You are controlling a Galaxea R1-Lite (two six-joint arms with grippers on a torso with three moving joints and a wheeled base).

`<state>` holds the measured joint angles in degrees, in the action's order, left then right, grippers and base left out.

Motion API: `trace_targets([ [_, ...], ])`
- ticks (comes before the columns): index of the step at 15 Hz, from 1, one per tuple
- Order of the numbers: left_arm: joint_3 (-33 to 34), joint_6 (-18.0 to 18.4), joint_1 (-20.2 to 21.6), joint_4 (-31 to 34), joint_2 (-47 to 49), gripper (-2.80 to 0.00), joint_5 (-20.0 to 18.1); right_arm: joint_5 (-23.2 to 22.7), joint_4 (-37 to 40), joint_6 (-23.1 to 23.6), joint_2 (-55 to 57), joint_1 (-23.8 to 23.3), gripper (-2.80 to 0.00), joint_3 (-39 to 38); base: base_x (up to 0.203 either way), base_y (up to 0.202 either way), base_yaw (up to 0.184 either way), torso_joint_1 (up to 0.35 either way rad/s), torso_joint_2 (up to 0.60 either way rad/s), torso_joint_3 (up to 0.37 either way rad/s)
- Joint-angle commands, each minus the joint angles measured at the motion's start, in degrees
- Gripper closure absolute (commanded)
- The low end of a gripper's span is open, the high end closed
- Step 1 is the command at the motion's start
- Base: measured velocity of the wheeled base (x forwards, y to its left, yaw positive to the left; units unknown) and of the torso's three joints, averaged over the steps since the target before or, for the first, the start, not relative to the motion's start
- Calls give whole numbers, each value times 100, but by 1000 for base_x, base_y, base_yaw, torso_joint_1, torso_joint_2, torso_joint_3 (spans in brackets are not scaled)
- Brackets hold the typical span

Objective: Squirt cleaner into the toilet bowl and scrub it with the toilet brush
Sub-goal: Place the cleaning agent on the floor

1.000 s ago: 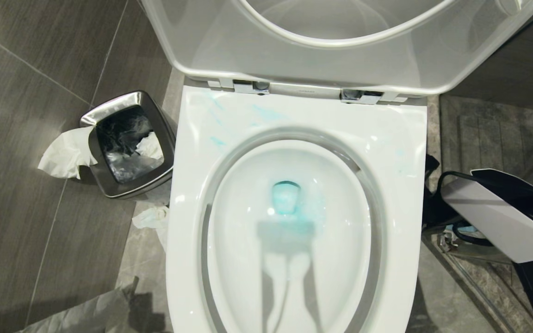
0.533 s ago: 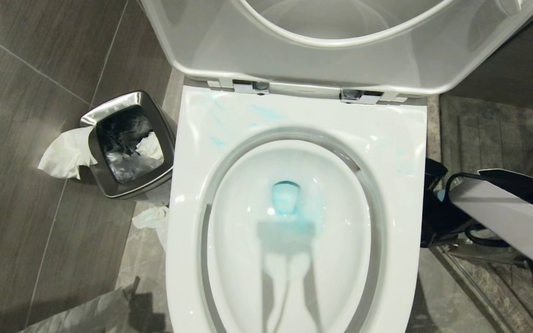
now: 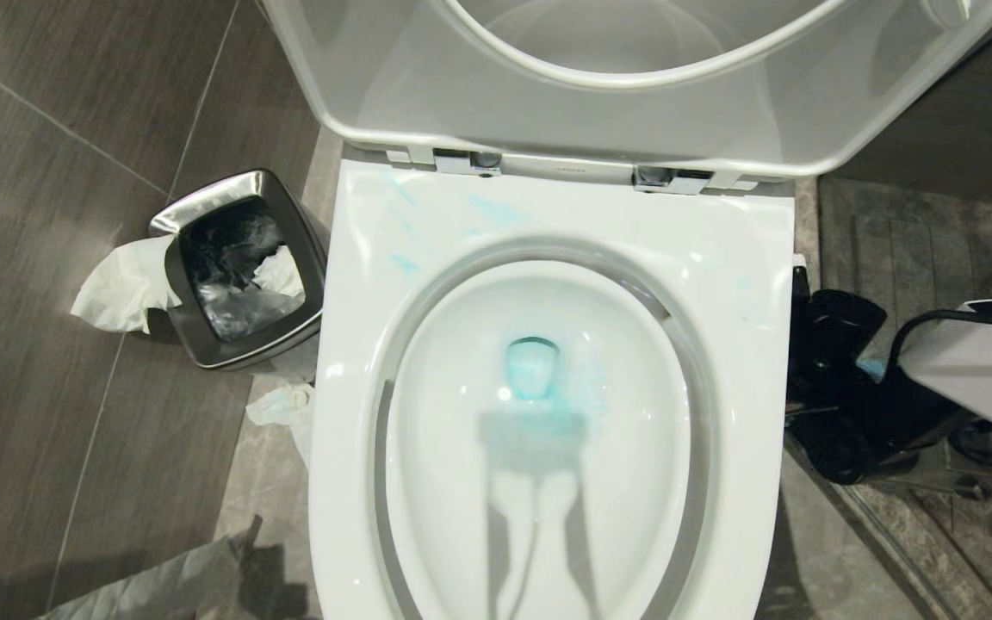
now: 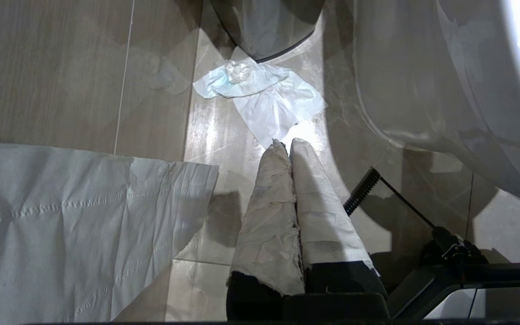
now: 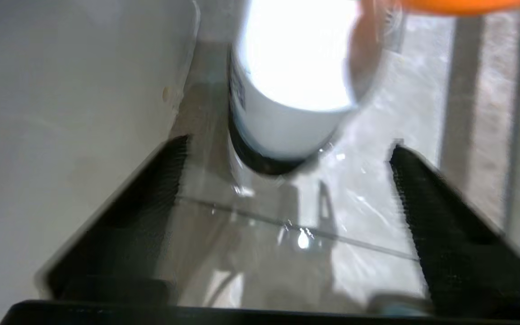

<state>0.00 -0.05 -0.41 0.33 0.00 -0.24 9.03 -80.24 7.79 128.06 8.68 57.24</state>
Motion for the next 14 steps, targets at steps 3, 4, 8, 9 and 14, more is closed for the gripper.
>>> trace_targets([
  [3, 0, -3, -2, 2, 9, 0, -2, 15, -520, 4, -593, 2, 0, -1250, 0, 0, 0, 0, 0, 0],
  [4, 0, -3, -2, 2, 9, 0, -2, 13, -630, 4, -702, 2, 0, -1530, 0, 0, 0, 0, 0, 0],
  [8, 0, -3, -2, 2, 9, 0, -2, 125, -426, 39, -1414, -175, 0, -2008, 0, 0, 0, 0, 0, 0],
  [9, 0, -3, -2, 2, 9, 0, -2, 141, -90, 58, -1632, -258, 0, -2011, 0, 0, 0, 0, 0, 0],
  [14, 0, -3, -2, 2, 9, 0, -2, 132, 1276, 73, -2641, -507, 0, -1856, 0, 0, 0, 0, 0, 0],
])
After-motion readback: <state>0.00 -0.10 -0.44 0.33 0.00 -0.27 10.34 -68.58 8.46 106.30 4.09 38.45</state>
